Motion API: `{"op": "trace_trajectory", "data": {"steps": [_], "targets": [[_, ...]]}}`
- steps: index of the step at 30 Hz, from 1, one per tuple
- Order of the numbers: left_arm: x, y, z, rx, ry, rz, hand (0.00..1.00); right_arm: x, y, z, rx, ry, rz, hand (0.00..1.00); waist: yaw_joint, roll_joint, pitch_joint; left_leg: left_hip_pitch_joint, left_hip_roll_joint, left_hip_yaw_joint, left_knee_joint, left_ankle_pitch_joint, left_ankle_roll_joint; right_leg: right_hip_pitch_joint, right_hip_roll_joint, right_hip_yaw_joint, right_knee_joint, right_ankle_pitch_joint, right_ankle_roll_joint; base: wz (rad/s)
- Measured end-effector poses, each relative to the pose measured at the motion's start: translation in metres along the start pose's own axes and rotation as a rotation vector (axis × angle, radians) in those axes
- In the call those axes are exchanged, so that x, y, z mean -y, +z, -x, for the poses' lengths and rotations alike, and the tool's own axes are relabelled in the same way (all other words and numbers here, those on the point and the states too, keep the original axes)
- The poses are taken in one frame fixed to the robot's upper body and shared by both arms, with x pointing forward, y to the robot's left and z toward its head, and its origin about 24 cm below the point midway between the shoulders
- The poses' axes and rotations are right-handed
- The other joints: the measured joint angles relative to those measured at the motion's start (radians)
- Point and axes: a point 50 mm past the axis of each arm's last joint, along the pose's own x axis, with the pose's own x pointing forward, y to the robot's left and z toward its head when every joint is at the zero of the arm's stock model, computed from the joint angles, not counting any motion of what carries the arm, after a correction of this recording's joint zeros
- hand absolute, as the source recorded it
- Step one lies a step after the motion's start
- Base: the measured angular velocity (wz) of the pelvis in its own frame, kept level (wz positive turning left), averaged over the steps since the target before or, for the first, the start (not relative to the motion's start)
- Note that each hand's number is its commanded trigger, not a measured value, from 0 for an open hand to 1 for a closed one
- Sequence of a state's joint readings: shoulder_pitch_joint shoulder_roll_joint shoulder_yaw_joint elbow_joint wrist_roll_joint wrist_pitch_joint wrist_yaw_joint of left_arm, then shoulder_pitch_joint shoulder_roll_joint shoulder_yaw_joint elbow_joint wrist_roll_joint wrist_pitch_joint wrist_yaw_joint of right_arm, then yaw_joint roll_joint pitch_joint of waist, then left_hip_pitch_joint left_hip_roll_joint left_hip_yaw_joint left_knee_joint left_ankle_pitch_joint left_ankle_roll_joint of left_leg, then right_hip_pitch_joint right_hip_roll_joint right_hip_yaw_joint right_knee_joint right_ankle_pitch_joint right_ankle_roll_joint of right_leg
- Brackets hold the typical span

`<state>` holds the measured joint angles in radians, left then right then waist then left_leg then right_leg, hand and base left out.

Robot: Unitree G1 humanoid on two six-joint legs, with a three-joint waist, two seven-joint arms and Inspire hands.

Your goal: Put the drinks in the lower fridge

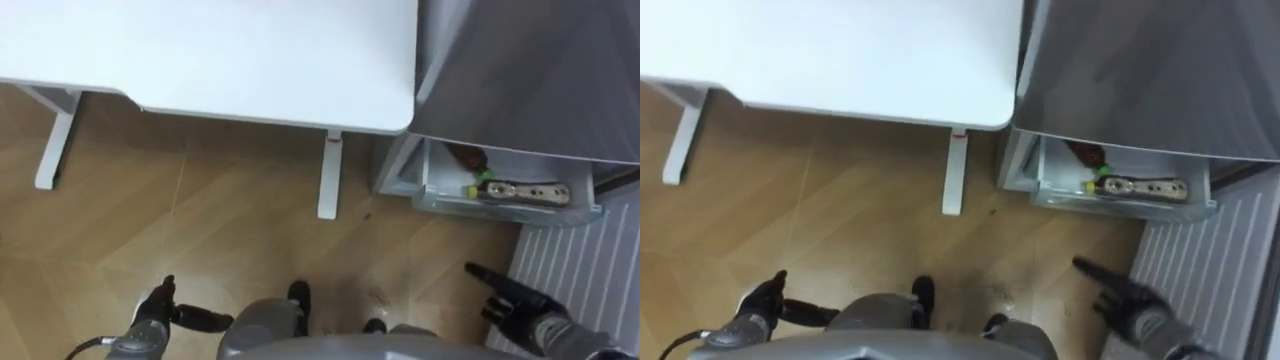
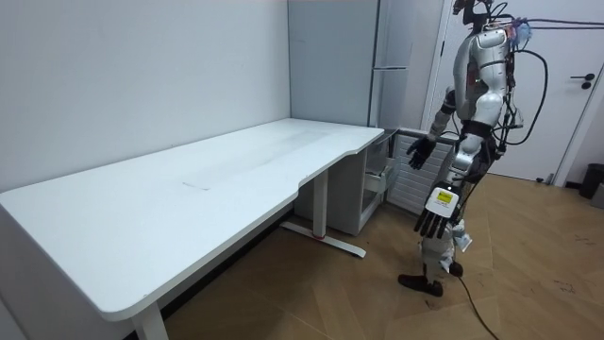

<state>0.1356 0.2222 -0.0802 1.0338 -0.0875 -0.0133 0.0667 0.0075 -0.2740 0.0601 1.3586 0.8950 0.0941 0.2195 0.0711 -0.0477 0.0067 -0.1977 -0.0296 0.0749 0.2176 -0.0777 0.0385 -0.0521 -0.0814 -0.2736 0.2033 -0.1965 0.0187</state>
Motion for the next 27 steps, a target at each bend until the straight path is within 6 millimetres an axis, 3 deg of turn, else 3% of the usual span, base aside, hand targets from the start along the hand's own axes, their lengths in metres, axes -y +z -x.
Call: {"op": "trace_trajectory", "data": {"steps": [4,8,12,16,18,19,22,26,27], "targets": [[0.005,-0.013,0.004,-0.012,0.006,0.009,0.00,0.007,-0.028,0.002,-0.050,-0.039,-0.024,0.00,-0.044,0.001,-0.0024,0.072,-0.001,0.005,0.004,-0.028,-0.005,0.080,0.000,0.002,-0.022,-0.007,0.004,-0.08],[0.007,-0.021,0.007,-0.027,0.031,0.054,0.00,0.017,-0.045,0.005,-0.077,-0.081,-0.035,0.00,-0.049,0.005,-0.0020,0.110,-0.003,0.012,0.010,-0.050,-0.006,0.122,-0.001,0.009,-0.033,-0.015,0.009,-0.07],[0.008,-0.040,0.011,-0.090,0.029,0.042,0.00,0.029,-0.053,0.010,-0.100,-0.131,-0.001,0.00,-0.068,0.020,0.0019,0.133,-0.002,0.031,0.076,-0.110,0.004,0.155,-0.015,0.011,0.009,-0.040,0.020,-0.09],[0.006,-0.059,0.015,-0.194,0.020,0.040,0.00,0.040,-0.060,0.015,-0.106,-0.168,-0.038,0.00,-0.075,0.052,0.0032,0.147,0.002,0.035,0.146,-0.182,0.026,0.133,-0.037,0.010,0.169,-0.065,0.041,-0.10],[0.004,-0.064,0.016,-0.220,0.019,0.037,0.00,0.041,-0.061,0.015,-0.106,-0.179,-0.042,0.00,-0.076,0.053,0.0059,0.170,0.001,0.035,0.145,-0.190,0.040,0.098,-0.060,0.028,0.282,-0.064,0.041,-0.03],[0.004,-0.066,0.016,-0.232,0.015,0.032,0.00,0.043,-0.062,0.016,-0.105,-0.194,-0.049,0.00,-0.078,0.054,0.0066,0.180,-0.004,0.039,0.150,-0.197,0.051,0.075,-0.074,0.034,0.345,-0.057,0.045,0.00],[0.004,-0.070,0.018,-0.257,0.003,0.010,0.00,0.043,-0.062,0.016,-0.105,-0.206,-0.070,0.00,-0.087,0.063,0.0081,0.214,0.000,0.034,0.155,-0.211,0.072,0.031,-0.076,0.080,0.458,-0.007,0.041,0.01],[0.004,-0.070,0.018,-0.260,-0.008,-0.060,0.00,0.041,-0.062,0.015,-0.103,-0.206,-0.075,0.00,-0.095,0.062,0.0086,0.228,-0.003,0.038,0.147,-0.214,0.089,-0.019,-0.059,0.082,0.344,-0.013,0.045,0.06],[0.004,-0.074,0.020,-0.274,-0.009,-0.068,0.00,0.040,-0.062,0.014,-0.104,-0.212,-0.074,0.00,-0.092,0.060,0.0090,0.242,-0.005,0.049,0.138,-0.215,0.092,-0.019,-0.037,0.095,0.267,0.009,0.033,-0.11]]}}
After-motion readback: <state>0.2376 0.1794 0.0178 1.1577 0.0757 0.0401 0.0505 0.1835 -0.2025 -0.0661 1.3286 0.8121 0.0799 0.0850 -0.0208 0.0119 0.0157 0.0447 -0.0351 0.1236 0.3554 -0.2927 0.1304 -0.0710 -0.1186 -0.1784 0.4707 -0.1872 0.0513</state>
